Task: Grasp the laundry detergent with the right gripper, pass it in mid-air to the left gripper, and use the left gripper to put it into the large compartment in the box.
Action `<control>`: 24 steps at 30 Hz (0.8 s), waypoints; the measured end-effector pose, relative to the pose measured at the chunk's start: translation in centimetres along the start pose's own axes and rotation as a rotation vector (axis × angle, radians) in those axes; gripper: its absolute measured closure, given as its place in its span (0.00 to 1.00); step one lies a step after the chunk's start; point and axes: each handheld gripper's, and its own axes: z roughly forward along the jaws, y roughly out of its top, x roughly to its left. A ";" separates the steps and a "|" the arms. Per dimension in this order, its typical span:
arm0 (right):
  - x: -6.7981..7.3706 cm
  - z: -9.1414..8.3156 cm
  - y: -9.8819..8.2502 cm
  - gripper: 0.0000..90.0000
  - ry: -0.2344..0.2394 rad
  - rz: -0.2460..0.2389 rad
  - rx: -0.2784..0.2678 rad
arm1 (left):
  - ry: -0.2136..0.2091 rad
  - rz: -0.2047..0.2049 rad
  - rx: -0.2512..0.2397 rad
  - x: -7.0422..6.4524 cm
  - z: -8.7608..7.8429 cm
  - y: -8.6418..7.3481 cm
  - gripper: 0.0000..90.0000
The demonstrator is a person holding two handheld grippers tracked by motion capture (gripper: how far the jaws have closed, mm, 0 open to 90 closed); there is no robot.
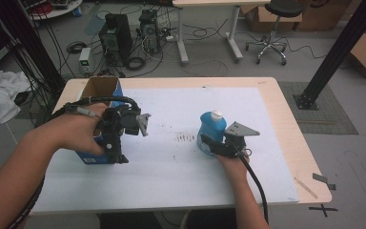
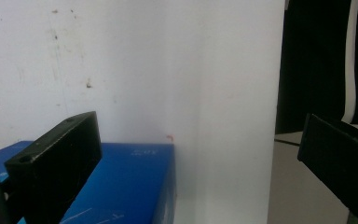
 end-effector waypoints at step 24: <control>0.1 -1.8 2.3 0.51 0.123 -0.089 0.021 | -0.005 0.006 -0.011 0.4 0.0 0.8 0.00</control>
